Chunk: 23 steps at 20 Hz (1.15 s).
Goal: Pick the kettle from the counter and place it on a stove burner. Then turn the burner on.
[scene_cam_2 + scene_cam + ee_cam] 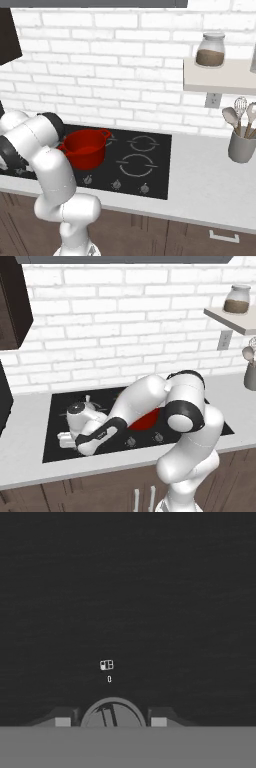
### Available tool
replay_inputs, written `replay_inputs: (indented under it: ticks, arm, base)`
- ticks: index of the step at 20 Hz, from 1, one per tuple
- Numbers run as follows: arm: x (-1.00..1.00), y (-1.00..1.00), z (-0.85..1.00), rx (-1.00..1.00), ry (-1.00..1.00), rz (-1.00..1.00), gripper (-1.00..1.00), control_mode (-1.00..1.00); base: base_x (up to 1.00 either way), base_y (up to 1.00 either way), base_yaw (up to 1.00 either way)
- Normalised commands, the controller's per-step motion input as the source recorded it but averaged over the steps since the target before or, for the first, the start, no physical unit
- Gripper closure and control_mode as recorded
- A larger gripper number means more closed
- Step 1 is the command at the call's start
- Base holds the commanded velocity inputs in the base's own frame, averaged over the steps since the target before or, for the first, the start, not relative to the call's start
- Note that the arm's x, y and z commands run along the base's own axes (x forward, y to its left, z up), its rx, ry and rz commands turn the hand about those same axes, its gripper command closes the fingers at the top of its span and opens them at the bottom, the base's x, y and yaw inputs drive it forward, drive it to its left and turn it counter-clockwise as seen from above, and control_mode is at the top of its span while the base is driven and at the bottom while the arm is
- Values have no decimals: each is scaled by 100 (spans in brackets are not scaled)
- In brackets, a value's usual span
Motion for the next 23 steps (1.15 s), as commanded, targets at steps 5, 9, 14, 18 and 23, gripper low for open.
replay_inputs:
  ticks: [5, 9, 14, 18, 23]
  arm:
    - [-5, -14, -19, 0, 0, 34, 100, -100]
    - [-6, -13, -23, 0, 0, 36, 100, -100]
    - [-6, -10, -27, 0, -2, 36, 100, -100]
    - [-7, -7, -28, 0, -2, 36, 100, -100]
    - [-8, -2, -25, -1, 0, 31, 100, -100]
  base:
    - [0, 0, 0]
    - [0, 0, 0]
    - [0, 0, 0]
    - [0, 0, 0]
    - [0, 0, 0]
